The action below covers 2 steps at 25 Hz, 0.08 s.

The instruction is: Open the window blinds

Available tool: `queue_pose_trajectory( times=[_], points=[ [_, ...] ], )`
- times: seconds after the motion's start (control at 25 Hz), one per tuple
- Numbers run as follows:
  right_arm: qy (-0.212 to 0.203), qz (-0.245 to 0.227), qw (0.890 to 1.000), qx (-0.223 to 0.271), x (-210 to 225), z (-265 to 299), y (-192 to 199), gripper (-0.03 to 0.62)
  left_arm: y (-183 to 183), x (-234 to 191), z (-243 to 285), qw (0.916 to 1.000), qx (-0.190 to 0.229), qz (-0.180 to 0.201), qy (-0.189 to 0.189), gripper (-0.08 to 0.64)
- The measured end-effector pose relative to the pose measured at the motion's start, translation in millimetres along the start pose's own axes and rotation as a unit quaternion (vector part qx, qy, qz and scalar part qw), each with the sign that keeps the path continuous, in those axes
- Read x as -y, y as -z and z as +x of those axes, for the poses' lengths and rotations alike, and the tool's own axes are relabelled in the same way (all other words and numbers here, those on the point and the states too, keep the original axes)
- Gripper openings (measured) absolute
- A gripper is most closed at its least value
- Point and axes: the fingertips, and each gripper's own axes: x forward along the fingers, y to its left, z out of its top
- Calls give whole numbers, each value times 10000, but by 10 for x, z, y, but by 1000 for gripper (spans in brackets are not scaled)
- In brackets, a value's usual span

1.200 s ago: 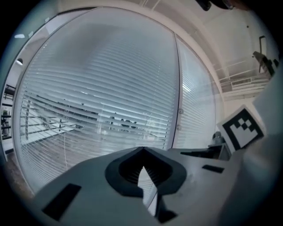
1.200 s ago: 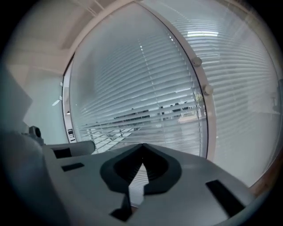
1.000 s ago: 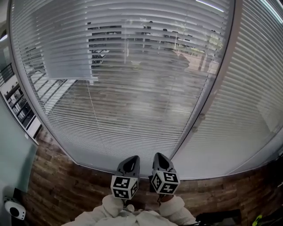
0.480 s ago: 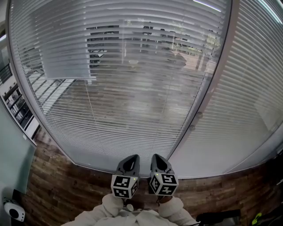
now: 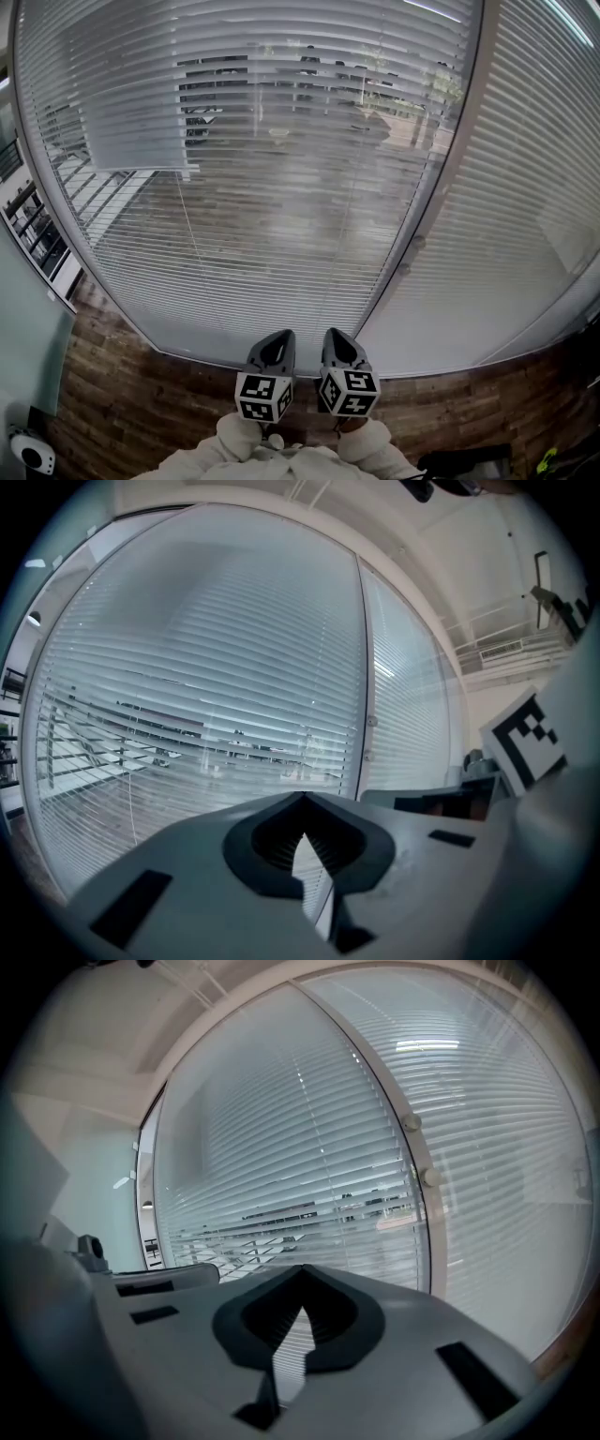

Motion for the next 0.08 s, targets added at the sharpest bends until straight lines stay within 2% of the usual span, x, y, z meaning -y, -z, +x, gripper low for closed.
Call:
queue_pose_trajectory(
  times=[0.08],
  points=[
    [0,-21,10000,-7,10,-9,3,12,6,15,6,10000,-9,5,5,0]
  ],
)
